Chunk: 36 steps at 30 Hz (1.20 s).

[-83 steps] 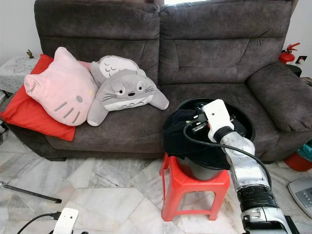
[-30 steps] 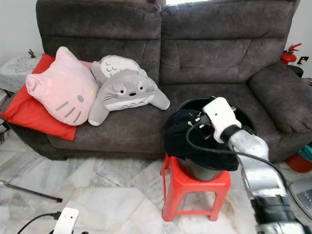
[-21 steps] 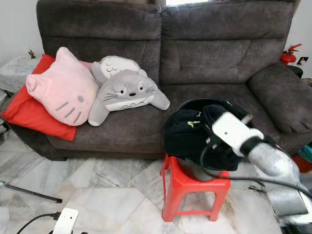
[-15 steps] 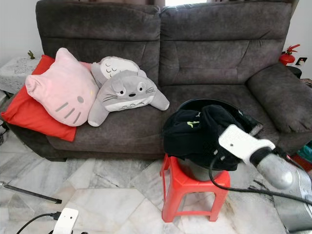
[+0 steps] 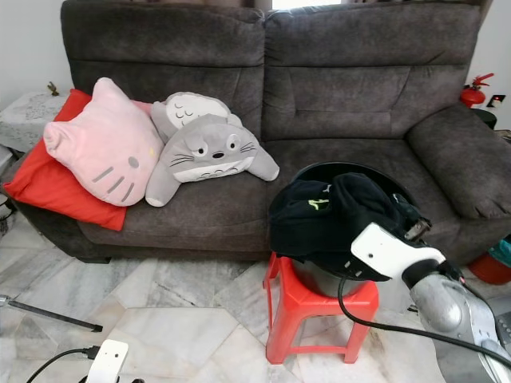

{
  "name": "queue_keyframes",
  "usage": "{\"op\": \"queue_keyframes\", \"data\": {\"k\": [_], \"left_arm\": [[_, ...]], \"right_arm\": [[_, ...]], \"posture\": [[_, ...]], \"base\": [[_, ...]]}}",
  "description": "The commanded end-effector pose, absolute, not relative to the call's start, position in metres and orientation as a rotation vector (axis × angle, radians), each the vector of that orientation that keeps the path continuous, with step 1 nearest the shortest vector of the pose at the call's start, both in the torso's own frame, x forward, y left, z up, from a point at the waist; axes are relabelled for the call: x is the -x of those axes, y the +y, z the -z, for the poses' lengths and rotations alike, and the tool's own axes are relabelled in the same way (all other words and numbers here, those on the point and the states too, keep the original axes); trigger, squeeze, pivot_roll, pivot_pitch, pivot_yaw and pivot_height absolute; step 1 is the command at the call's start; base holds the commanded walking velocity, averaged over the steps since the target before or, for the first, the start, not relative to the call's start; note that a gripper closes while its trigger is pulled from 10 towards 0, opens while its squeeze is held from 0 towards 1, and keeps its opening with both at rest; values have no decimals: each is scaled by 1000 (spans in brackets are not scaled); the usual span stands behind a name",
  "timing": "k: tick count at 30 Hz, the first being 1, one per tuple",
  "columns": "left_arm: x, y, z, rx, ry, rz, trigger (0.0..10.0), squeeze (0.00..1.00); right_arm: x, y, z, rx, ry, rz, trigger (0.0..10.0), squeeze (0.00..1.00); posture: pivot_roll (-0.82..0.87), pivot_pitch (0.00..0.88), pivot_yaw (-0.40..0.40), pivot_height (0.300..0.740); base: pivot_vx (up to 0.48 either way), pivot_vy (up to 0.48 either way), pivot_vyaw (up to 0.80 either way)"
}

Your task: Hang hanger

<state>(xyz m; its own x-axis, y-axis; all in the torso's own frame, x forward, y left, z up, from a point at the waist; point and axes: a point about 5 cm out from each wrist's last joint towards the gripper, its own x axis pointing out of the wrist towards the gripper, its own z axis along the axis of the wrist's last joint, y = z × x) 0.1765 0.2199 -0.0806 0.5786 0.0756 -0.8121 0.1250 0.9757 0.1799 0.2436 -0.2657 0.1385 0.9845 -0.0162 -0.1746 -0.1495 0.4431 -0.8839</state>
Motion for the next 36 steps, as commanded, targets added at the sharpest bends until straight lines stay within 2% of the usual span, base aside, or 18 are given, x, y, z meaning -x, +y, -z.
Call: {"op": "queue_keyframes", "data": {"k": [1, 6, 10, 14, 15, 23, 33, 36], "left_arm": [[-174, 223, 81, -234, 970, 19, 10000, 0], [-174, 223, 81, -233, 969, 18, 10000, 0], [-173, 223, 81, -213, 953, -1, 10000, 0], [-173, 224, 81, -218, 953, 2, 10000, 0], [-173, 224, 81, -218, 952, 2, 10000, 0], [-171, 224, 82, -211, 955, 7, 10000, 0], [-170, 224, 82, -207, 956, 3, 10000, 0], [-170, 223, 83, -206, 957, 4, 10000, 0]], "right_arm": [[-239, -274, -141, 1134, 166, -18, 10000, 0], [-235, -288, -143, 1134, 172, 107, 10000, 0], [-233, -284, -161, 1080, 0, 260, 10000, 0], [-226, -279, -153, 756, -15, 340, 10000, 0], [-223, -271, -142, 584, 15, 335, 10000, 0], [-226, -263, -139, 338, -14, 382, 10000, 0], [-233, -261, -150, 315, -65, 383, 10000, 0], [-235, -261, -151, 290, -76, 382, 10000, 0]], "posture": [[-165, 0, 10, 740], [-160, 0, 10, 740], [-155, 0, 8, 740], [-152, 0, 8, 740], [-152, 0, 8, 740], [-154, 0, 13, 740], [-150, 0, 11, 740], [-150, 0, 10, 740]], "base": [[0, 0, 0], [0, 0, 0], [0, 0, 0], [0, 0, 0], [0, 0, 0], [0, 0, 0], [0, 0, 0], [0, 0, -800]]}}
